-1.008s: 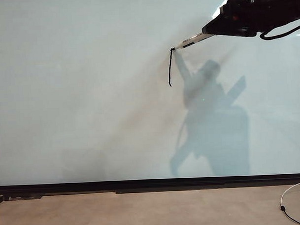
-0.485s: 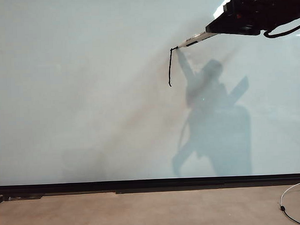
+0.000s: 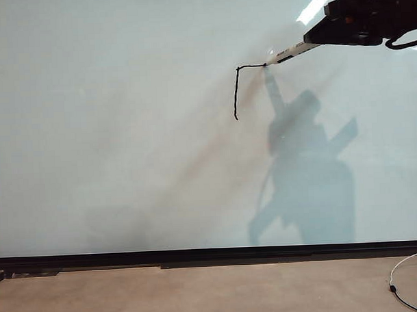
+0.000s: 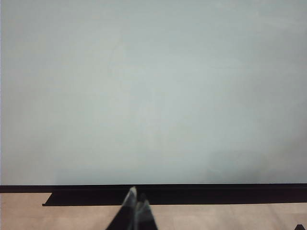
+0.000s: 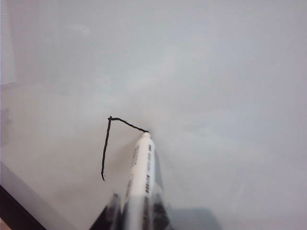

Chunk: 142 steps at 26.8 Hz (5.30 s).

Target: Pick up the pen on the shelf to the right of the whiteboard and draw a rectangle.

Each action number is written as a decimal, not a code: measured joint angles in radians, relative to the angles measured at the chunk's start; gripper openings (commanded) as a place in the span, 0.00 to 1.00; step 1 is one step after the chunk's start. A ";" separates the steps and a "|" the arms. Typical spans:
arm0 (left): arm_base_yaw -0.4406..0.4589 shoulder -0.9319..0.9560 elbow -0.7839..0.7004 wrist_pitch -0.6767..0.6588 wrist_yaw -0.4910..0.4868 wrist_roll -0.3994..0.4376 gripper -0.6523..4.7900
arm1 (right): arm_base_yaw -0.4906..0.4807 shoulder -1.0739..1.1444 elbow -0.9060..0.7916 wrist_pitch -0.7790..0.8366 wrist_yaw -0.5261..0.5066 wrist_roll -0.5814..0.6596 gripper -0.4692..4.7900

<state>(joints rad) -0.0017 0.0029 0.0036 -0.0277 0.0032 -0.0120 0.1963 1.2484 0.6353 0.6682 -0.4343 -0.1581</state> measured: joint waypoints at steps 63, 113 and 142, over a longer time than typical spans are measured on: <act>0.000 0.000 0.000 0.000 0.000 0.000 0.11 | 0.104 0.254 -0.074 0.248 -0.007 0.093 0.08; 0.000 0.000 0.000 0.000 0.000 0.000 0.11 | 0.055 0.167 -0.114 0.224 0.079 0.085 0.08; 0.000 0.000 0.000 0.000 0.000 0.000 0.11 | 0.010 0.101 -0.181 0.224 0.139 0.082 0.08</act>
<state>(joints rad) -0.0017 0.0025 0.0036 -0.0277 0.0032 -0.0124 0.2066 1.3499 0.4541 0.8921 -0.2951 -0.0757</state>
